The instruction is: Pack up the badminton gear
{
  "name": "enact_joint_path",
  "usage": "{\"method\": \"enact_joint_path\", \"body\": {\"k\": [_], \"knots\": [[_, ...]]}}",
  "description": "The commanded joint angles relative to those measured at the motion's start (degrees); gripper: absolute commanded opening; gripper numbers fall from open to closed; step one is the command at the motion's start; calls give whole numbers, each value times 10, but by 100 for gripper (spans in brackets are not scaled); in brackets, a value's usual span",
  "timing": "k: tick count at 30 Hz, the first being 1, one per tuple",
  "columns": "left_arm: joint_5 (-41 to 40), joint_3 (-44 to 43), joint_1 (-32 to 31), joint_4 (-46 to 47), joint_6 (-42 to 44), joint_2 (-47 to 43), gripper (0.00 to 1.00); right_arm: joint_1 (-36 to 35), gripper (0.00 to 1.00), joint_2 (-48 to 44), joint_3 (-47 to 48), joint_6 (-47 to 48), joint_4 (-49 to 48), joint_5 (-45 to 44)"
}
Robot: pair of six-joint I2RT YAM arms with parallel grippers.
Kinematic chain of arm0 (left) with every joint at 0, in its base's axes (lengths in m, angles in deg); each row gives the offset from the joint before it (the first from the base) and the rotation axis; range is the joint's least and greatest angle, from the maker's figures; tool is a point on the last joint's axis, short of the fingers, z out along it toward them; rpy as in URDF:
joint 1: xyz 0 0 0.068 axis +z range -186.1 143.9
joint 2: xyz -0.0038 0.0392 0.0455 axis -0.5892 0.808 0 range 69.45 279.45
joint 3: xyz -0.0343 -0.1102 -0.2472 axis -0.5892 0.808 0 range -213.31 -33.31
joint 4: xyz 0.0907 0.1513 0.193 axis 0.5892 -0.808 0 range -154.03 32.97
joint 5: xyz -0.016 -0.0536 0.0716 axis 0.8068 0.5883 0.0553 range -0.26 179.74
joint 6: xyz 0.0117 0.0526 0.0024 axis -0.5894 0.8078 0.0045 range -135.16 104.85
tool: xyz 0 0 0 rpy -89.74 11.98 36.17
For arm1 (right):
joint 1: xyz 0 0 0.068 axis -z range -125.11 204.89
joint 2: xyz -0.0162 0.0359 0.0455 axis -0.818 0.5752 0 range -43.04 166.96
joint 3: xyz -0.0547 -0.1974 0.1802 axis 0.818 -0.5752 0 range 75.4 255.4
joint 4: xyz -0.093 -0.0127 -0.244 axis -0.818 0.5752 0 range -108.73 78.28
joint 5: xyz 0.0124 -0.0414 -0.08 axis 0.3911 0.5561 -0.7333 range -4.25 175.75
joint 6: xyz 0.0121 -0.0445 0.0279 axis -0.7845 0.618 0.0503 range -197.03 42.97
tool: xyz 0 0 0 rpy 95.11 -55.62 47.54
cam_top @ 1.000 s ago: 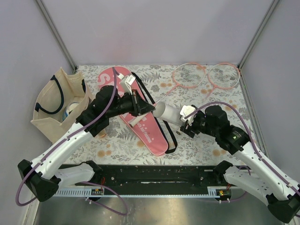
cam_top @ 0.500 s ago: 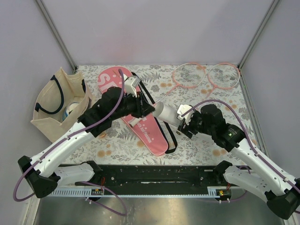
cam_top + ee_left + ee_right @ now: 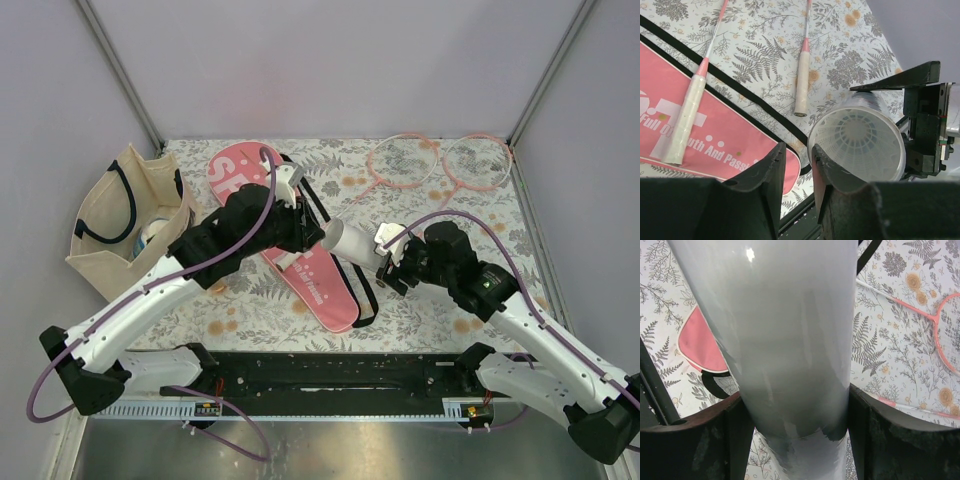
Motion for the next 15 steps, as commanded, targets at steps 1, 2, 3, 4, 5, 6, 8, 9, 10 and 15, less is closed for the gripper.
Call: {"method": "enact_joint_path", "body": {"k": [1,2,3,4,5,6,8,9,10,15], "knots": [[-2,-33,-4,-7,3,-9,31,-9,55,-9,32,-7,-57,23],[0,-36,-7,-5,3,-8,31,-10,55,-9,32,-8,-56,25],[16,-39,-10,-4,3,-5,31,-9,55,-8,32,-8,-57,25],[17,-43,-11,-5,2,-2,31,-10,55,-6,33,-9,-57,25],[18,-47,-15,-5,3,0,31,-10,55,-3,34,-11,-55,26],[15,-49,-18,-5,4,3,31,-10,55,-1,37,-12,-53,25],[12,-53,-24,-5,6,5,30,-11,55,6,44,-15,-45,25],[6,-55,-27,-8,10,6,30,-11,55,11,49,-16,-40,23],[-11,-58,-32,-11,14,6,30,-11,55,16,55,-17,-35,22],[-40,-58,-48,-25,37,10,30,-13,55,35,74,-20,-18,10]]}}
